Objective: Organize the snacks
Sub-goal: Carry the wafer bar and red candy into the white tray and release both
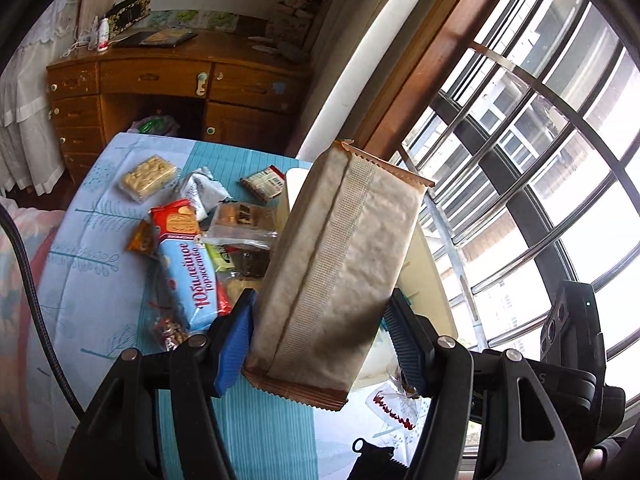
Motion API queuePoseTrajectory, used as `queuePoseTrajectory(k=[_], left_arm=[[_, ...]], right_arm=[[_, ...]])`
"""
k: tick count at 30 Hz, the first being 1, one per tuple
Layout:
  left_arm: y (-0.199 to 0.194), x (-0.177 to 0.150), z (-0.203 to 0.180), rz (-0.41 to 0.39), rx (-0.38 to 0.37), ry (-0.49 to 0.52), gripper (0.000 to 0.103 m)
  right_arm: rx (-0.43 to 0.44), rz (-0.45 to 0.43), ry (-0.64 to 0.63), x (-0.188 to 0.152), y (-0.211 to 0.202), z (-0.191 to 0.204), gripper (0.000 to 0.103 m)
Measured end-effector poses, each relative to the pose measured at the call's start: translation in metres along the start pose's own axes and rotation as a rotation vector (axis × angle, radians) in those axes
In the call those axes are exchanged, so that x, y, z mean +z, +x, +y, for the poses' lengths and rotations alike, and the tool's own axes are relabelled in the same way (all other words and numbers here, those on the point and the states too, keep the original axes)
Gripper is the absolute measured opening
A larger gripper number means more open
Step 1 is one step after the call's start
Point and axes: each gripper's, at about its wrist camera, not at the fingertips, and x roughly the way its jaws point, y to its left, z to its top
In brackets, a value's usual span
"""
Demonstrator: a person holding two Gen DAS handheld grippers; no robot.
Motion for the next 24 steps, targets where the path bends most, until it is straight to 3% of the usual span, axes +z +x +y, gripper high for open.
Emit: queuePoseTrajectory(k=[15, 21, 24], left_arm=[[0.052, 0.015, -0.062, -0.001, -0.091, -0.004, 0.063], [0.062, 0.015, -0.068, 0.015, -0.104, -0.016, 0.063], [0.064, 0.014, -0.068, 0.027, -0.098, -0.017, 0.066]], right_arm=[[-0.066, -0.14, -0.134, 0.051, -0.038, -0.032, 0.05], [-0.117, -0.199, -0.215, 0.064, -0.049, -0.035, 0.051], [-0.108, -0.191, -0.195, 0.07, -0.05, -0.039, 0.052]])
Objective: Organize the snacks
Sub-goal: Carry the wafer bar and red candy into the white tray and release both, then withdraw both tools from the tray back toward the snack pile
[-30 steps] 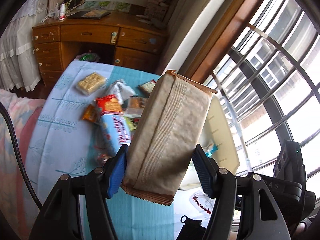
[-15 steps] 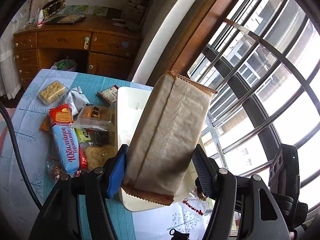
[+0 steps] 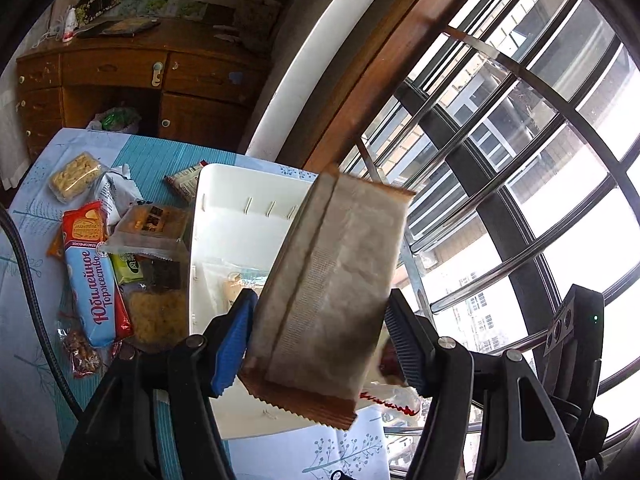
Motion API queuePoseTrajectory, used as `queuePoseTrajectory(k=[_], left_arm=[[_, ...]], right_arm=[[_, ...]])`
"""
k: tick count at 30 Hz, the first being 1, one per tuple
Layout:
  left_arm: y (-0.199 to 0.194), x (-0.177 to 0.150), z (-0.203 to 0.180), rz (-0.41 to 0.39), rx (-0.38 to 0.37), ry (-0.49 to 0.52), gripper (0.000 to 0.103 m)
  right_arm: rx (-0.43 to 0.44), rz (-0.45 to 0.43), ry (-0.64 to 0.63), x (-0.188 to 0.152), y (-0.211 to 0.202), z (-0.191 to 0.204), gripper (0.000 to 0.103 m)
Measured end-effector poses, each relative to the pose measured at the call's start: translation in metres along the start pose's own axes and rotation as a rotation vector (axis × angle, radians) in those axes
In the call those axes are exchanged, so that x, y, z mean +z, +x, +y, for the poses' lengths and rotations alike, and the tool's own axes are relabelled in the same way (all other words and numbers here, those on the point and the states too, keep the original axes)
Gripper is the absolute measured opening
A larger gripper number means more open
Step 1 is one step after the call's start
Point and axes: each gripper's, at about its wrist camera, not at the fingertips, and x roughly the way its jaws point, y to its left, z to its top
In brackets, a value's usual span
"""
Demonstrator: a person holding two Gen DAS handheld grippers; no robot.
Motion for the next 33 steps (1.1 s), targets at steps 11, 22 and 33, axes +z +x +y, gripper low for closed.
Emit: queuePoseTrajectory(k=[11, 22, 33], left_arm=[[-0.025, -0.003, 0.016, -0.002, 0.082, -0.001, 0.087], [-0.05, -0.008, 0.051, 0.022, 0.098, -0.033, 0.087], [-0.094, -0.007, 0.098, 0.07, 0.1, 0.022, 0.087]], right_arm=[[0.02, -0.019, -0.042, 0.002, 0.001, 0.01, 0.061], [0.032, -0.038, -0.09, -0.014, -0.006, 0.036, 0.062], [0.018, -0.087, -0.093, -0.041, -0.008, 0.081, 0.062]])
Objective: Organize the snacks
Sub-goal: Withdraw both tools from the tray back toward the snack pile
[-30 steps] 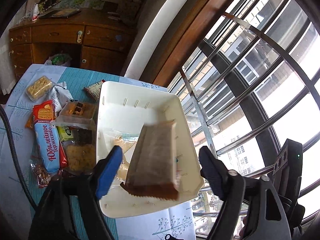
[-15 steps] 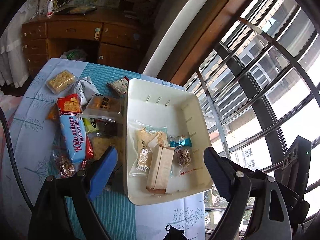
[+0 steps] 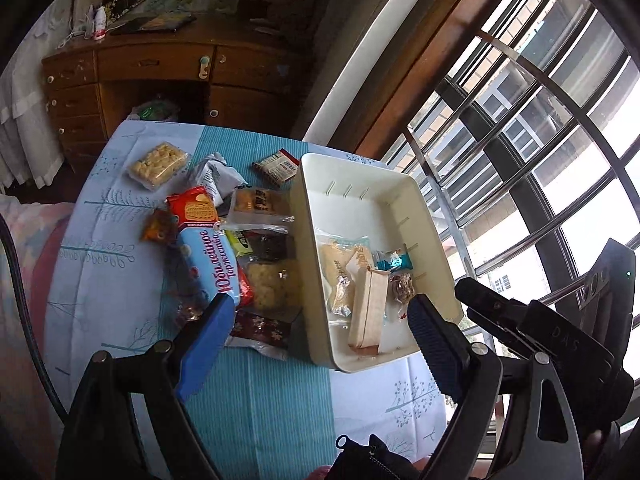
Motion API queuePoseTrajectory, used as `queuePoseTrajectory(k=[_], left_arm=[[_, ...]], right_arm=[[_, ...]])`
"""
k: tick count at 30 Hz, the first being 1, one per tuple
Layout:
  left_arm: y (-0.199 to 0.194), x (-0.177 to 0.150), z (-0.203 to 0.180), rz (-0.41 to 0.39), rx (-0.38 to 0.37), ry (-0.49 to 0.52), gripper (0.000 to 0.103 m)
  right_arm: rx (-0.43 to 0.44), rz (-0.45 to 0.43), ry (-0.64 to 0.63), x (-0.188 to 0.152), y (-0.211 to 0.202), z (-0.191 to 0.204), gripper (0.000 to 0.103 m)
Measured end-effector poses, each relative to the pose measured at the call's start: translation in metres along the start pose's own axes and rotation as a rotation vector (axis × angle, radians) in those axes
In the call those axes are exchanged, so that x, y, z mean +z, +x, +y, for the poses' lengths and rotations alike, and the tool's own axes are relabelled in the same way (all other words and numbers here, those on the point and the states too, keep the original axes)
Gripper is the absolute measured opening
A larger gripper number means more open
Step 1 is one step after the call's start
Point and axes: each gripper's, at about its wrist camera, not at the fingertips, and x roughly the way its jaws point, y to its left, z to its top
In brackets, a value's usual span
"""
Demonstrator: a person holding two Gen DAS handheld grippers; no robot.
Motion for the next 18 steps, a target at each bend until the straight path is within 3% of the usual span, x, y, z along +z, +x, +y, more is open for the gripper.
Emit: queuePoseTrajectory(k=[18], left_arm=[[-0.026, 0.017, 0.088, 0.097, -0.006, 0.11, 0.087]], right_arm=[[-0.084, -0.089, -0.016, -0.056, 0.019, 0.083, 0.068]])
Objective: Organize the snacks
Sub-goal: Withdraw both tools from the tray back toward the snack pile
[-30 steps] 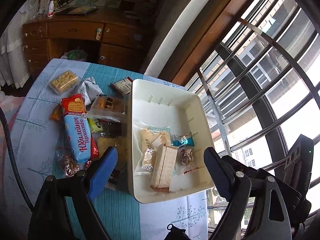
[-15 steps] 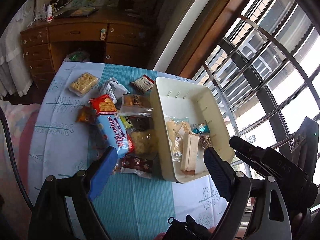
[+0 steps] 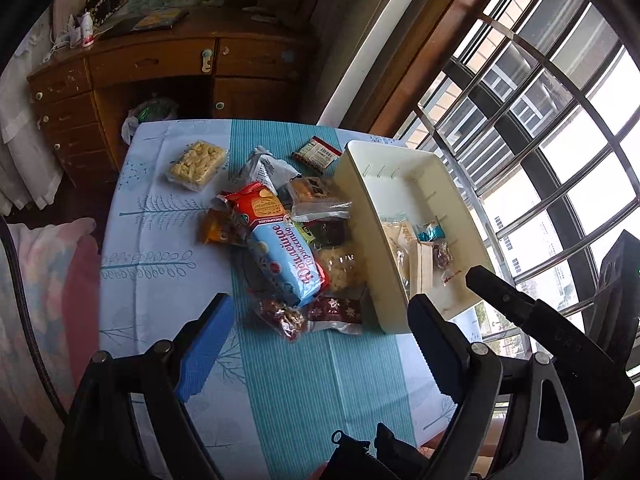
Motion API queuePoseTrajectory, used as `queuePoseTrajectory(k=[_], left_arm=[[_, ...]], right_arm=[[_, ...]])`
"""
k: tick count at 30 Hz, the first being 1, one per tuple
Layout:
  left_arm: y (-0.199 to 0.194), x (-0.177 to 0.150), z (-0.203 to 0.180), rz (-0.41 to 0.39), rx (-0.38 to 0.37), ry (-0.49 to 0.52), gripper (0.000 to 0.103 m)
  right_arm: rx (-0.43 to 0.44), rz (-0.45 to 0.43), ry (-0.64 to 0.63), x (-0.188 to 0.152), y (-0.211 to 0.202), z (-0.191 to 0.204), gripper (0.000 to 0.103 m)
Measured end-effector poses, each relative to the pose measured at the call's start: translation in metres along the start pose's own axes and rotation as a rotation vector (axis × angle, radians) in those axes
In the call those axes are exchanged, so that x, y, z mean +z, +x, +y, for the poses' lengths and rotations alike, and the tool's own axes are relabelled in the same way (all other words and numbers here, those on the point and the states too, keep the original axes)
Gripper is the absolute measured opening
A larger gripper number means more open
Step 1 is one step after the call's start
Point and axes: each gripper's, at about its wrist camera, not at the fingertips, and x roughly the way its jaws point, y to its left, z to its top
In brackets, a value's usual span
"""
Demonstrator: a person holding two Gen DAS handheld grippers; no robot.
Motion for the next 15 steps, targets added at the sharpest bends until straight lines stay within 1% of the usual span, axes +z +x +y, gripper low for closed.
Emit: queuePoseTrajectory(k=[4, 8, 15], left_arm=[[0.004, 0.004, 0.014, 0.028, -0.002, 0.024, 0.088], [0.013, 0.011, 0.023, 0.049, 0.044, 0.055, 0.088], [0.028, 0.025, 0.037, 0.083, 0.065, 0.02, 0.088]], right_arm=[[-0.025, -0.018, -0.011, -0.017, 0.004, 0.014, 0.068], [-0.046, -0.036, -0.045, -0.033, 0.007, 0.024, 0.068], [-0.083, -0.037, -0.153, -0.055, 0.015, 0.041, 0.068]])
